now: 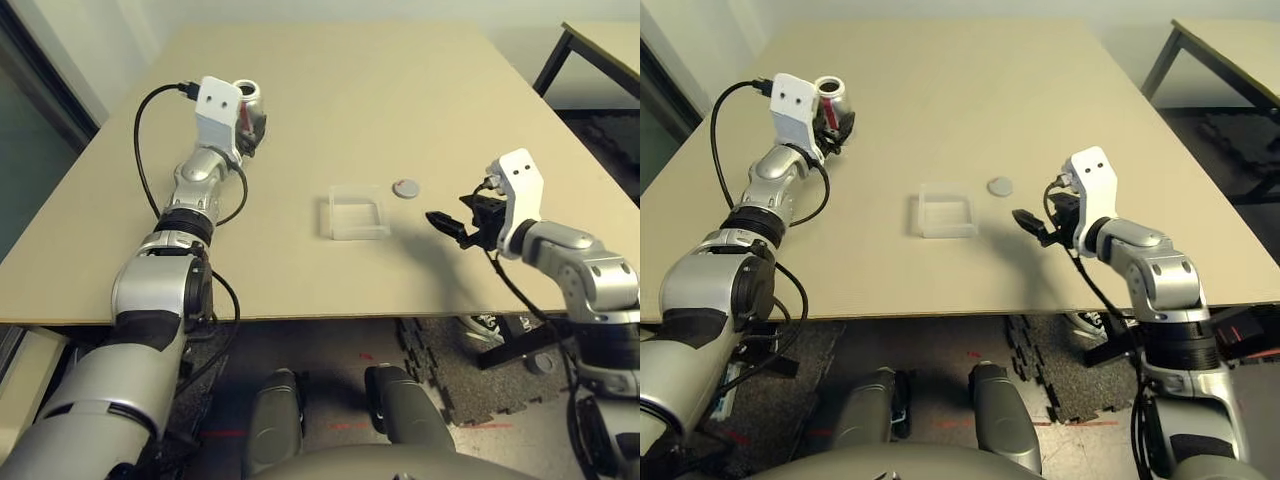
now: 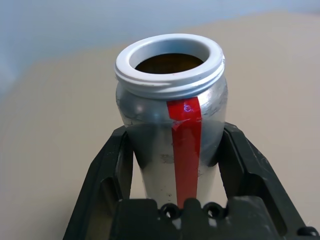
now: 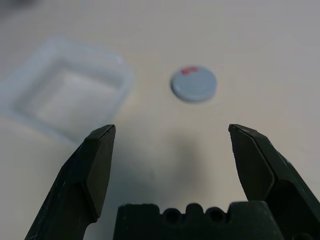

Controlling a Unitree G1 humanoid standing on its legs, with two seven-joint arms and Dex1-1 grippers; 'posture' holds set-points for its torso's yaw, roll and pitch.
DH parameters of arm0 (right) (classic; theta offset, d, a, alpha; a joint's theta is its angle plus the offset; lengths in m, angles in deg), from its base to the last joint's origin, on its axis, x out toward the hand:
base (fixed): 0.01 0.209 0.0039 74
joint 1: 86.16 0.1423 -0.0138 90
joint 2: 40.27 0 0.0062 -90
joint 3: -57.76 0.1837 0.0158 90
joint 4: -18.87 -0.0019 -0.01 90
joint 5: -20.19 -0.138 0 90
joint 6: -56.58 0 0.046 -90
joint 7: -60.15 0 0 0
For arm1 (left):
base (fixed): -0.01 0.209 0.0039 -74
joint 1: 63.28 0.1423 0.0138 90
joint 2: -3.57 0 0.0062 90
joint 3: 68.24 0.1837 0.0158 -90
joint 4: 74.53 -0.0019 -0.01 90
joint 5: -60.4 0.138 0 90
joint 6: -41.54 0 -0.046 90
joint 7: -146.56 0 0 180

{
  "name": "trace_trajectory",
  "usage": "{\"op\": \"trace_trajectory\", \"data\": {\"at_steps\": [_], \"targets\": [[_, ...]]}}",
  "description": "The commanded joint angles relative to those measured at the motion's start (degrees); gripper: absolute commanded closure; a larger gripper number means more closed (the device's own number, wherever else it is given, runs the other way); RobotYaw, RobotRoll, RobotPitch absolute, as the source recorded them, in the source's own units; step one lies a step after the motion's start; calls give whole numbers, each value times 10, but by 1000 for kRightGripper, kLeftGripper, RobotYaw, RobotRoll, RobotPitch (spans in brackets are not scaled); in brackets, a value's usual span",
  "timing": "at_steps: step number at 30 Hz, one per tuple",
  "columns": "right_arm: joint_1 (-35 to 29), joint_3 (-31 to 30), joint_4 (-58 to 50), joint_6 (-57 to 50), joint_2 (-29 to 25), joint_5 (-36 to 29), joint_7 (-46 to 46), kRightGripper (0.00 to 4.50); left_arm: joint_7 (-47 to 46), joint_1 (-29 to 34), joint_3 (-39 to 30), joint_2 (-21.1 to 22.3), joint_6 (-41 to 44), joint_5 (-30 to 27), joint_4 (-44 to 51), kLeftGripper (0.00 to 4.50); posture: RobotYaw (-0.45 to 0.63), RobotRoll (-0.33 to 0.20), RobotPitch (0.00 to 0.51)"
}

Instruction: Pour the medicine from the bottle into the box.

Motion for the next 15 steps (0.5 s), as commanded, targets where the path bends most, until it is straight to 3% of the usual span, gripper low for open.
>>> {"op": "trace_trajectory", "data": {"at_steps": [1,6,15], "targets": [[29,28,48,73,49,6,-51,0,-13,21,-21,-13,12,-19,-8,1832,-156,0,76],[46,23,123,164,65,28,-62,0,-21,46,-25,-27,8,-21,0,1832,-141,0,74],[59,34,181,225,68,43,-93,0,-9,66,-27,-39,12,-27,5,1832,-142,0,83]]}}
